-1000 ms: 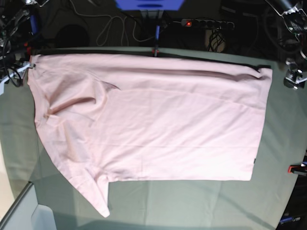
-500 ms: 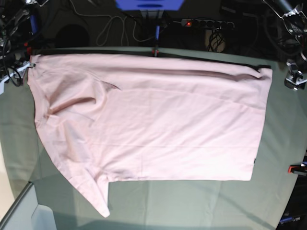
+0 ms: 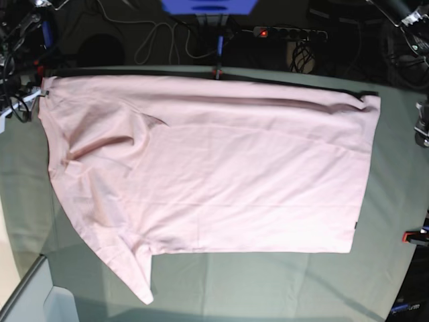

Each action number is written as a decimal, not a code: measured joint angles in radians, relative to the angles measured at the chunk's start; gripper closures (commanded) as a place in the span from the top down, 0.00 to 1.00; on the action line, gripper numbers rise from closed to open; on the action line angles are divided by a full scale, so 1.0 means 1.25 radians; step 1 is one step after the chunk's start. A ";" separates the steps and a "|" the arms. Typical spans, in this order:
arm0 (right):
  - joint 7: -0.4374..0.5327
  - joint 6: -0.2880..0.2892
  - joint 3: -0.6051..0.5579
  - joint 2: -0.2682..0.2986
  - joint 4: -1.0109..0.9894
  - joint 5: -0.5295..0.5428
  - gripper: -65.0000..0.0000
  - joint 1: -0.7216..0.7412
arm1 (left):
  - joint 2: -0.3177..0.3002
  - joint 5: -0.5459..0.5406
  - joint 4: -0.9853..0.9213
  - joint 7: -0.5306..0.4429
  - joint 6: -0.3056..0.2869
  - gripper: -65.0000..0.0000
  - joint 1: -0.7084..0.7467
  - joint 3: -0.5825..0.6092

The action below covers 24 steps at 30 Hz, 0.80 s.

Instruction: Layout the t-shirt on the table in an organized manner, then fold the t-shirt properly

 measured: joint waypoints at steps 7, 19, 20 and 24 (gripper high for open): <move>0.000 0.000 0.036 0.000 0.000 0.000 0.52 0.035 | 0.001 0.014 0.012 0.002 0.000 0.63 -0.020 0.000; 0.004 0.000 0.038 0.016 -0.001 0.000 0.58 0.074 | -0.013 0.014 -0.093 -0.004 0.001 0.63 -0.093 0.003; 0.003 0.000 0.038 0.018 -0.001 0.000 0.58 0.073 | -0.016 0.014 -0.101 -0.005 0.001 0.63 -0.101 0.003; -0.003 0.000 0.038 0.026 -0.001 -0.002 0.58 0.067 | -0.020 0.008 -0.112 -0.003 0.000 0.63 -0.117 0.003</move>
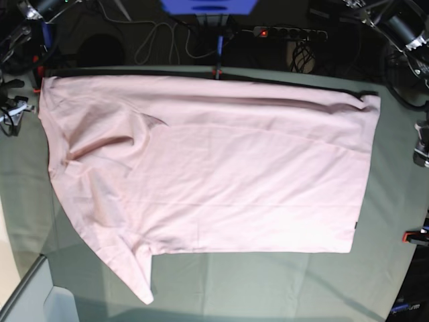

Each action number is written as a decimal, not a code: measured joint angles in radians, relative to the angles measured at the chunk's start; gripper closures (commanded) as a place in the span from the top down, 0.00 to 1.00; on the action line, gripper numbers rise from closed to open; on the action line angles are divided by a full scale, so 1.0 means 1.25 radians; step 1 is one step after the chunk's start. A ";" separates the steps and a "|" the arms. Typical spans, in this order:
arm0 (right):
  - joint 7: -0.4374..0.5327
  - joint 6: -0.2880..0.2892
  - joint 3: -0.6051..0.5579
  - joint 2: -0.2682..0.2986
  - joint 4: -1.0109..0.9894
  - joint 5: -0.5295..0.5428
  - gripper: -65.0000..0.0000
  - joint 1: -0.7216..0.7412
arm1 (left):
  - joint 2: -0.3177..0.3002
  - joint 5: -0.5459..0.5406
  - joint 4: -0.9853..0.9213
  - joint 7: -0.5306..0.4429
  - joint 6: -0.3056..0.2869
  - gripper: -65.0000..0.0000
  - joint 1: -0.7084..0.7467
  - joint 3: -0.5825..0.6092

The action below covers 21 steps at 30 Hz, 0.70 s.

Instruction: Layout the t-shirt on the table in an organized manner, then fold the t-shirt properly

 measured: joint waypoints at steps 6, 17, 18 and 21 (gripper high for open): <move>0.005 0.000 -0.004 0.000 0.000 0.000 0.58 0.002 | -0.009 0.004 -0.013 -0.002 0.000 0.63 -0.025 -0.001; 0.001 0.000 -0.006 0.030 -0.036 -0.001 0.58 0.055 | -0.024 0.052 -0.084 -0.005 0.002 0.63 -0.102 0.092; 0.001 -0.001 -0.012 0.034 -0.035 -0.001 0.58 0.062 | -0.025 0.062 -0.084 -0.013 0.002 0.63 -0.110 0.103; 0.004 0.000 -0.045 0.043 -0.035 0.002 0.58 0.074 | -0.026 0.104 -0.085 -0.067 0.002 0.63 -0.118 0.156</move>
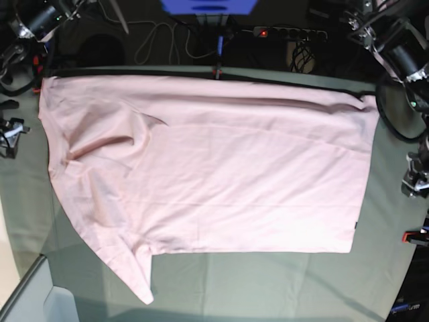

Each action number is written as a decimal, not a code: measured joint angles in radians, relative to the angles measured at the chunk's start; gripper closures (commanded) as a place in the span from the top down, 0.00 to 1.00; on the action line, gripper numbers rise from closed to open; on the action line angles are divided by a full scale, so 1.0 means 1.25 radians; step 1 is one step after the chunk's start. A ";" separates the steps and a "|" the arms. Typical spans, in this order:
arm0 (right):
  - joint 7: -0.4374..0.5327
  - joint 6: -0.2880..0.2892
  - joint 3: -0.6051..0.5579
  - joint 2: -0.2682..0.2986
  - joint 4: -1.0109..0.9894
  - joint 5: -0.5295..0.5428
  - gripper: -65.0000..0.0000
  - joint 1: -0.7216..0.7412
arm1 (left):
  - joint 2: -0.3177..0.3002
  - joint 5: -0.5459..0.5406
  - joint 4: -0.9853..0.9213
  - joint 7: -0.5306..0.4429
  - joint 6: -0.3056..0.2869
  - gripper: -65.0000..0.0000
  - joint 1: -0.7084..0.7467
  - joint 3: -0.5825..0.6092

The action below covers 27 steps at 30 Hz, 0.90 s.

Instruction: Layout the t-shirt on the table in an organized manner, then fold the t-shirt properly

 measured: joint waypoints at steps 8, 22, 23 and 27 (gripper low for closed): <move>0.002 -0.001 -0.067 0.035 -0.123 -0.132 0.58 0.089 | 0.002 0.058 -0.021 -0.130 0.000 0.63 -0.023 0.181; 0.099 -0.003 -0.066 0.107 -0.427 -0.211 0.58 0.287 | -0.010 0.102 -0.426 -0.265 0.001 0.63 -0.215 0.221; 0.117 -0.003 -0.066 0.106 -0.447 -0.209 0.58 0.291 | -0.016 0.106 -0.457 -0.287 0.004 0.63 -0.231 0.241; 0.143 -0.003 -0.067 0.097 -0.493 -0.219 0.58 0.286 | -0.024 0.148 -0.559 -0.400 0.003 0.63 -0.276 0.365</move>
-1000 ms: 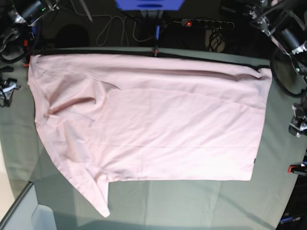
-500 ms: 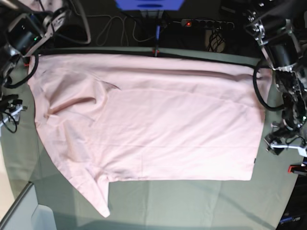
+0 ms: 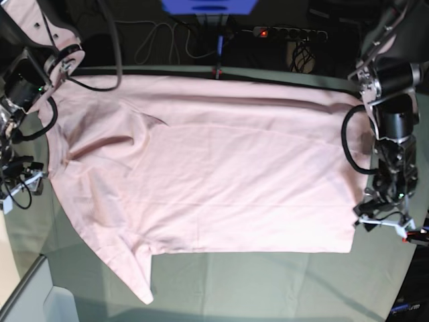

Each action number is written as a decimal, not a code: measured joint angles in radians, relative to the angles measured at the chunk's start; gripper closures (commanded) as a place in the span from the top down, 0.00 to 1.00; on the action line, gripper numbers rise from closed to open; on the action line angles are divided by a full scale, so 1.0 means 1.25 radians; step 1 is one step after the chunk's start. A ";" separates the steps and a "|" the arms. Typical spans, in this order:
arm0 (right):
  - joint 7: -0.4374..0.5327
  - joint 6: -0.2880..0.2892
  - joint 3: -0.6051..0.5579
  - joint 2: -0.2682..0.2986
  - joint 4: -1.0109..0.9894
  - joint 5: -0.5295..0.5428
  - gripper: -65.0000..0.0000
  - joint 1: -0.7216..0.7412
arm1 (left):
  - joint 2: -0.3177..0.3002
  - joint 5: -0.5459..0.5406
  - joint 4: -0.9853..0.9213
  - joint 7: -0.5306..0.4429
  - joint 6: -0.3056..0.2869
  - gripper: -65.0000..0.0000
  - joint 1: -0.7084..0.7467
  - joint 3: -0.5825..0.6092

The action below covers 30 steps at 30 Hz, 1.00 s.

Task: Layout the t-shirt on the table in an organized manner, then fold the t-shirt properly
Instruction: 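Lower both grippers to the long edge of the pink t-shirt and grasp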

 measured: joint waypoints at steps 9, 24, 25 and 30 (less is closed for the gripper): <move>0.015 0.000 0.001 -0.009 0.001 0.003 0.58 0.000 | -0.001 0.034 -0.271 -0.202 -0.003 0.63 -0.107 0.088; 0.018 0.000 0.002 -0.037 0.002 0.003 0.58 -0.018 | 0.033 0.029 -0.325 -0.291 -0.009 0.63 -0.103 0.275; 0.018 0.000 0.002 -0.035 0.002 0.003 0.58 -0.018 | 0.031 0.029 -0.325 -0.291 -0.009 0.63 -0.103 0.275; 0.017 0.000 0.002 -0.035 0.002 0.003 0.58 -0.018 | 0.026 0.029 -0.303 -0.289 -0.006 0.63 -0.089 0.275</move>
